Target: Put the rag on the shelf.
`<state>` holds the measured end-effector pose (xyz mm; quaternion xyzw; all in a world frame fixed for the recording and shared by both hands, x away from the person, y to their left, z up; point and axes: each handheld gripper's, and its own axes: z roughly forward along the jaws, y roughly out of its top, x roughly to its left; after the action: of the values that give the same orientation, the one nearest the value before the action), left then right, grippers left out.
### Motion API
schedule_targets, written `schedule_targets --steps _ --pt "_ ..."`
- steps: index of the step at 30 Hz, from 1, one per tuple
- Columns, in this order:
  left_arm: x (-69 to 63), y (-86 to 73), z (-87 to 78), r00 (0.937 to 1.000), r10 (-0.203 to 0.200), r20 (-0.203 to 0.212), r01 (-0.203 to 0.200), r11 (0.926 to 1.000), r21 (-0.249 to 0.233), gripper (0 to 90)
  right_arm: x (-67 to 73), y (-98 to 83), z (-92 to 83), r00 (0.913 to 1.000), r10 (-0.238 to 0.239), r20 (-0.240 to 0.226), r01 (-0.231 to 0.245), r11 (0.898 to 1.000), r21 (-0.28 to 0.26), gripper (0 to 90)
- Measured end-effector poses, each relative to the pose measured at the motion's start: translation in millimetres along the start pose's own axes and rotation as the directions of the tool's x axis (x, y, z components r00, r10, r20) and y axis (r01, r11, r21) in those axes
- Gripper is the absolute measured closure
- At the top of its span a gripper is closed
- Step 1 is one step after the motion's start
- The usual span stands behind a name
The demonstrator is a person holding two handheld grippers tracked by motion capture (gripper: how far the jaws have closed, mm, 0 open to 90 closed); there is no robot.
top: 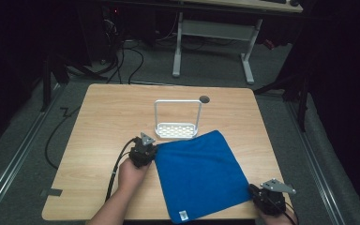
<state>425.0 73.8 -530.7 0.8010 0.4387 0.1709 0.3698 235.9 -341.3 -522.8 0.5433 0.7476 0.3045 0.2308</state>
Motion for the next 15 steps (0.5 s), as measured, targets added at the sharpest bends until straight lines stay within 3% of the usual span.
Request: schedule_targets --steps 3,8,10,12,15 --pt "11.7 5.0 3.1 0.9997 -0.017 -0.020 0.017 0.9998 0.011 83.2 13.9 -3.7 -3.3 0.9987 -0.006 -0.051 0.006 1.000 -0.004 83.0" --pt "17.3 7.6 7.6 0.9992 -0.026 -0.030 0.026 0.9996 -0.007 82.6 38.3 -7.1 -8.4 0.9923 -0.034 -0.119 0.035 0.999 0.005 80.2" --pt "17.6 7.5 6.1 0.9993 -0.026 -0.028 0.025 0.9996 -0.013 81.6 39.9 -6.7 -8.6 0.9914 -0.047 -0.122 0.047 0.999 -0.003 79.2" --pt "19.3 5.8 -1.1 0.9991 -0.025 -0.035 0.023 0.9990 -0.037 74.6 41.8 -1.7 -13.7 0.9925 -0.055 -0.109 0.049 0.997 -0.060 75.4" --pt "19.6 3.2 -8.4 0.9990 -0.022 -0.038 0.020 0.9982 -0.057 69.8 36.2 3.5 -14.4 0.9941 -0.038 -0.102 0.028 0.995 -0.100 72.9"
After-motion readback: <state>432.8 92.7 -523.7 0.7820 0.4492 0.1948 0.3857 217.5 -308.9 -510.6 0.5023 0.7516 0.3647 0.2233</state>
